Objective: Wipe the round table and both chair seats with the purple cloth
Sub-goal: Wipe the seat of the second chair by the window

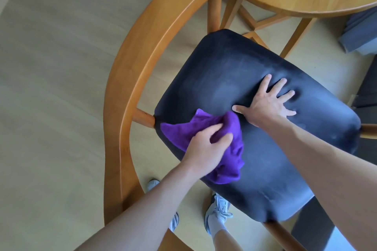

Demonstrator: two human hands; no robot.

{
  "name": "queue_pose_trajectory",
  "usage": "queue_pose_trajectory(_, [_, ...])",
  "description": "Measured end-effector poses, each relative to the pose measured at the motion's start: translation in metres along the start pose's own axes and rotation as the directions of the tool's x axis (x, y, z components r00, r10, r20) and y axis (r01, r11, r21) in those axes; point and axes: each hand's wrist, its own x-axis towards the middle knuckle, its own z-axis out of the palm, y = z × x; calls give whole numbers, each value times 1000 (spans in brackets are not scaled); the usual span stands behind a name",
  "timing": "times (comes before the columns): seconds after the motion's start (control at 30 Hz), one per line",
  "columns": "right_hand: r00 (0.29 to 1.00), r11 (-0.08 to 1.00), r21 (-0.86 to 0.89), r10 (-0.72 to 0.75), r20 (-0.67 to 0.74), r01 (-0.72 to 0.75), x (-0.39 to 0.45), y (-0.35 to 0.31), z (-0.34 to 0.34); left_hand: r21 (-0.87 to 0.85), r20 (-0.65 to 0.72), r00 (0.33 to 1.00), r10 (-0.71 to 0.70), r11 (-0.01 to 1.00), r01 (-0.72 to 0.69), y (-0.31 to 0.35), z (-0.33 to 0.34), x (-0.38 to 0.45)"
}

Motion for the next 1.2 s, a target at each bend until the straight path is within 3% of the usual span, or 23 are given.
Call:
queue_pose_trajectory(0.07, [1000, 997, 81, 0, -7, 0, 1, 7, -5, -269, 48, 998, -39, 962, 50, 4, -6, 9])
queue_pose_trajectory(0.1, [1000, 989, 145, -9, -27, 13, 2, 13, -10, -242, -4, 1000, -23, 970, 22, 4, -12, 15])
queue_pose_trajectory(0.17, [993, 943, 326, -38, -113, 73, 3, 25, -23, 170, -197, 974, 116, 982, -82, -2, -29, 26])
queue_pose_trajectory(0.23, [978, 895, 433, -11, -207, 102, -10, 31, -28, 516, -226, 943, 244, 851, -97, -13, -46, 37])
queue_pose_trajectory(0.33, [970, 935, 314, -97, -222, 165, -63, 15, -6, 750, -49, 984, 172, 657, -77, -20, -67, 52])
queue_pose_trajectory(0.4, [981, 964, 182, -187, -57, 194, -100, -3, 21, 844, 56, 994, 99, 527, -100, -23, -76, 62])
queue_pose_trajectory(0.43, [976, 972, 91, -218, -7, 218, -112, -8, 33, 866, 96, 993, 66, 486, -116, -25, -79, 65])
queue_pose_trajectory(0.5, [947, 945, -85, -319, -35, 315, -117, -4, 47, 887, 149, 989, 17, 439, -141, -31, -83, 69])
queue_pose_trajectory(0.6, [914, 919, -7, -392, -105, 393, -89, 14, 27, 858, 171, 985, 12, 490, -155, -41, -84, 70])
queue_pose_trajectory(0.77, [902, 888, 252, -303, -309, 385, -16, 8, -38, 825, 159, 987, 21, 547, -144, -41, -81, 72])
queue_pose_trajectory(0.87, [922, 847, 381, -285, -262, 370, 4, -30, -41, 830, 133, 989, 62, 539, -145, -40, -79, 71])
queue_pose_trajectory(0.97, [930, 940, 186, -225, -290, 286, 0, -58, -11, 849, 122, 988, 96, 506, -154, -44, -76, 71])
queue_pose_trajectory(1.07, [913, 935, 164, -252, -320, 315, -13, -57, 11, 864, 107, 988, 115, 482, -149, -49, -73, 70])
queue_pose_trajectory(1.2, [848, 864, 25, -488, -208, 503, -65, -33, 45, 852, 69, 981, 182, 500, -153, -53, -69, 67])
